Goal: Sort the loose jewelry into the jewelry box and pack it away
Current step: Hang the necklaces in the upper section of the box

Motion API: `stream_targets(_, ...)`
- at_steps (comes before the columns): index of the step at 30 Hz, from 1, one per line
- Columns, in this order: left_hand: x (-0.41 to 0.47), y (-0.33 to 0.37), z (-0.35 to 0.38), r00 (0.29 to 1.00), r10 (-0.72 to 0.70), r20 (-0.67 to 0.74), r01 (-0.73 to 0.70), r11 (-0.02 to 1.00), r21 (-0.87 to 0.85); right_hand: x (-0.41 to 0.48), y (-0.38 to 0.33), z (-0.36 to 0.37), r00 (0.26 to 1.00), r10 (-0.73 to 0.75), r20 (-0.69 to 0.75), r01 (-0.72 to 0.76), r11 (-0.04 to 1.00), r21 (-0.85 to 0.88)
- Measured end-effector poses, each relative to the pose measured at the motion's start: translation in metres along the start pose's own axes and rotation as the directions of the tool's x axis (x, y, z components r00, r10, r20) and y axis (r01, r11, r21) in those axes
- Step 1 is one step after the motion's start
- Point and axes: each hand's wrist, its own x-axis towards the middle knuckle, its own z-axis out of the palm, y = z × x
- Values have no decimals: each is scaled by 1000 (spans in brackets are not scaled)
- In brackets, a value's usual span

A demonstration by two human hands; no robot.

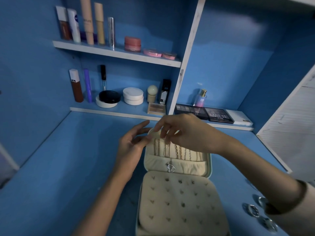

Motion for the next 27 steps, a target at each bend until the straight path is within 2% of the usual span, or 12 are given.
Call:
stream_targets(2,0,1,0,1000,6,1,-5,1000,-4,-6,3,3,1000,4,13,-3,999,-46)
stream_targets(5,-1,0,0,1000,6,-1,-6,1000,4,-18,10,9,999,14,-47,-22,985,-169)
stream_targets(9,-1,0,-1,1000,8,8,-8,999,35,-34,13,27,998,32,53,-13,941,-338)
stream_targets(14,-1,0,-2,1000,0,6,-1,999,46,-37,17,37,996,-7,87,36,943,-332)
stream_targets(16,-1,0,-2,1000,0,9,-1,999,49,-34,17,35,997,29,68,-9,962,-274)
stream_targets(22,-1,1,-1,1000,-10,9,10,1000,29,-24,28,32,967,139,-215,-168,978,-126)
stream_targets(24,-1,1,-1,1000,-8,9,7,1000,30,-28,31,35,961,135,-240,-180,967,-178)
stream_targets(27,-1,0,-1,1000,-7,2,7,999,31,-38,32,40,974,135,-182,-177,955,-239)
